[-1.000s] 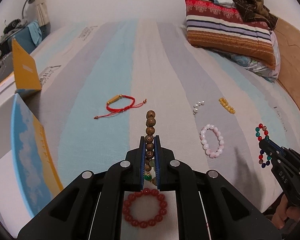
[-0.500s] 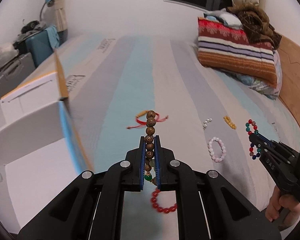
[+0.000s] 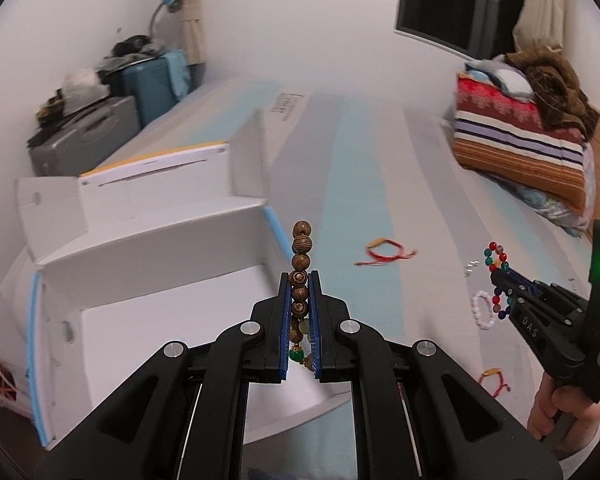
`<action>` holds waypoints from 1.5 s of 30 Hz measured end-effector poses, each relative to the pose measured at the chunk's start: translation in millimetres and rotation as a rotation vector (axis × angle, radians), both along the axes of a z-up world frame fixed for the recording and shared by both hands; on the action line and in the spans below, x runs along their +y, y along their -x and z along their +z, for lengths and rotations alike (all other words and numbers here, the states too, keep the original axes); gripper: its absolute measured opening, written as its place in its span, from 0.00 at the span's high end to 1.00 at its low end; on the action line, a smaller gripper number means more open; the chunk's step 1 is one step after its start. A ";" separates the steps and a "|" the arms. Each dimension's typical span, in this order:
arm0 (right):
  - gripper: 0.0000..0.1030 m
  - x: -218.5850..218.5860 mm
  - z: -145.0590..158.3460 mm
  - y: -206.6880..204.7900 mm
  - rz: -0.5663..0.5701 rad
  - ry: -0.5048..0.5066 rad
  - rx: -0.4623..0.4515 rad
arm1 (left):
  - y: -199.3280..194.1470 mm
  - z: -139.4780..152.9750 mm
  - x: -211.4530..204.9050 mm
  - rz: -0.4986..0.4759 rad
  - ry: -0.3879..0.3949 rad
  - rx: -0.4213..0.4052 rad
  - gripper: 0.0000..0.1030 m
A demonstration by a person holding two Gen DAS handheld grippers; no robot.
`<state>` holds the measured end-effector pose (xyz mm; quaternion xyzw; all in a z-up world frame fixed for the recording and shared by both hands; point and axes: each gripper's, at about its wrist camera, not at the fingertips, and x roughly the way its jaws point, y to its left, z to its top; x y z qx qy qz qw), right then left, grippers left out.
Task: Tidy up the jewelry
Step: 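Carry both bracelets into the white box and open both tools, then withdraw both tools from the box back over the bed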
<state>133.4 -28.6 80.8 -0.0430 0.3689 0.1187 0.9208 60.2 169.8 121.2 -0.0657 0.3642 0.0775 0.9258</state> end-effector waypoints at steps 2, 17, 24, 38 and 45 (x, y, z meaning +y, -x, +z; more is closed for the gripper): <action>0.91 18.6 5.2 2.8 0.026 0.001 -0.007 | 7.2 0.1 15.6 0.025 -0.001 0.004 0.93; 0.91 159.3 18.5 41.7 0.274 -0.022 -0.023 | 51.3 -18.3 113.1 0.188 -0.008 0.066 0.93; 0.91 222.2 -13.0 45.9 0.397 0.045 0.081 | 53.0 -49.0 148.2 0.239 0.022 0.156 0.93; 0.91 253.3 -84.7 25.8 0.384 0.136 0.368 | 45.3 -104.6 174.8 0.266 0.068 0.304 0.93; 0.89 254.8 -86.1 24.7 0.362 0.139 0.350 | 41.5 -110.1 181.2 0.271 0.073 0.325 0.89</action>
